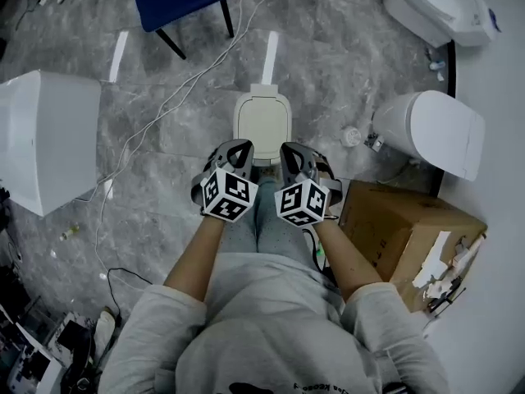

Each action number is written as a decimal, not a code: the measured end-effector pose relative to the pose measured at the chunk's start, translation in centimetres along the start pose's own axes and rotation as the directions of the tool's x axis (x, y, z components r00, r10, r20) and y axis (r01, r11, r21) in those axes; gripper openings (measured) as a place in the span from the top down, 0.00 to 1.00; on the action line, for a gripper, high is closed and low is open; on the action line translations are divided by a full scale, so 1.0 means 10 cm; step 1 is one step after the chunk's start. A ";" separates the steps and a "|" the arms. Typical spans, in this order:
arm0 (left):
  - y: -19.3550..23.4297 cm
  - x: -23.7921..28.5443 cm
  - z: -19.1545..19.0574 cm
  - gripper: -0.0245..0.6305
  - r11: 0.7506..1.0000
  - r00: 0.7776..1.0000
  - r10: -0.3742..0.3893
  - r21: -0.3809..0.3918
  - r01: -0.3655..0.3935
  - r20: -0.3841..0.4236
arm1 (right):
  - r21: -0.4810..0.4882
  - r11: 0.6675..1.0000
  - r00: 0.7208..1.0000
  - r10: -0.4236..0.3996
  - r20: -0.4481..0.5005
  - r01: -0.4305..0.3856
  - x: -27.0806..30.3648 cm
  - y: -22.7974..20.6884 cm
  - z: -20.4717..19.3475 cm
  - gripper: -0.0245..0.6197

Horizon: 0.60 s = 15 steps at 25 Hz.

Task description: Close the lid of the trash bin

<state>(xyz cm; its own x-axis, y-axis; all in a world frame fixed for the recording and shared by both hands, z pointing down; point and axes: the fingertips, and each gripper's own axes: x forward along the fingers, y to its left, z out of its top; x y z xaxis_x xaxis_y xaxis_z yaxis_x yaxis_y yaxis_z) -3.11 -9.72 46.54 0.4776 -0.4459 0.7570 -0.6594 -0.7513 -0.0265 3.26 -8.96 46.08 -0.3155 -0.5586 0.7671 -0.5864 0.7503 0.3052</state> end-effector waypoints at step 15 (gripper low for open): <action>-0.07 -1.48 1.13 0.93 0.988 0.962 0.112 -0.132 -0.081 0.248 | 0.250 0.956 0.955 -0.211 0.208 0.156 -1.63 -0.53 0.96 0.91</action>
<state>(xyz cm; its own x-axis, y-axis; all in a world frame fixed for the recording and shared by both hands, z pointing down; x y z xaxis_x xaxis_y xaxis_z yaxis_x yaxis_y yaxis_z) -3.17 -8.07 27.94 0.5297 -0.6340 0.5635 -0.7668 -0.6419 -0.0014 4.37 -7.21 26.57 -0.3335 -0.7652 0.5508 -0.7959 0.5416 0.2706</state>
